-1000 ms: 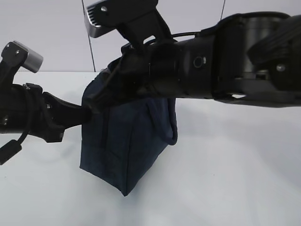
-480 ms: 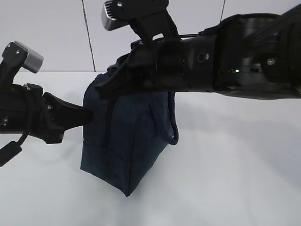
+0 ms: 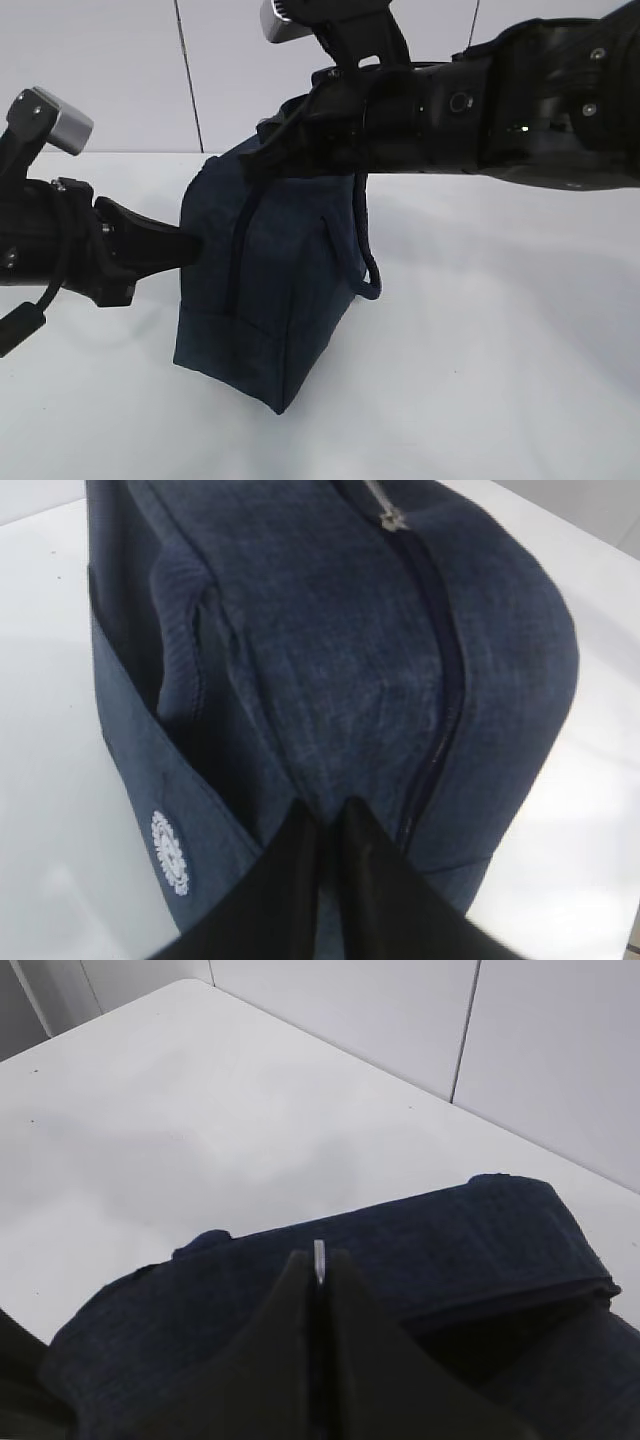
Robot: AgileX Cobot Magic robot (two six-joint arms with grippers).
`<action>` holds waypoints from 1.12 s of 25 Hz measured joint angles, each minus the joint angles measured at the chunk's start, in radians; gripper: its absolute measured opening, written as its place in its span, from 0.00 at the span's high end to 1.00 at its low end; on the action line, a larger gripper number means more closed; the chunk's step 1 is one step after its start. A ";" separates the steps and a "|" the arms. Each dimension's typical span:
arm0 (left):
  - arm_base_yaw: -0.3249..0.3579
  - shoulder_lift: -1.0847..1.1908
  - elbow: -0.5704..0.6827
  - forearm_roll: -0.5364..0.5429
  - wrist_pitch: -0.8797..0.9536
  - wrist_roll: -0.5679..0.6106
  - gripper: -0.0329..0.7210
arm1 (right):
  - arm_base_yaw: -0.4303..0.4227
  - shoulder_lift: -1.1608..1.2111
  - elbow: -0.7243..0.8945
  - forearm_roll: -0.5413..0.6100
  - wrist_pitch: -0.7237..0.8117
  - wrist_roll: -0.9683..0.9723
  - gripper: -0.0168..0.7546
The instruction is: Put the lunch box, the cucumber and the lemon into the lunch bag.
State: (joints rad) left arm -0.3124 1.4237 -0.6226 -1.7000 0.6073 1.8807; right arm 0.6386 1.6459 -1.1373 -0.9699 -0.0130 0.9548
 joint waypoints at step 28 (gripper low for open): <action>0.004 0.000 0.000 0.013 0.034 -0.002 0.94 | -0.245 0.194 -0.185 -0.422 -0.439 0.457 0.95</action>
State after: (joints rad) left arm -0.3086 1.4237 -0.6226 -1.6873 0.6414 1.8786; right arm 0.3933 1.8402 -1.3220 -1.3921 -0.4522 1.4120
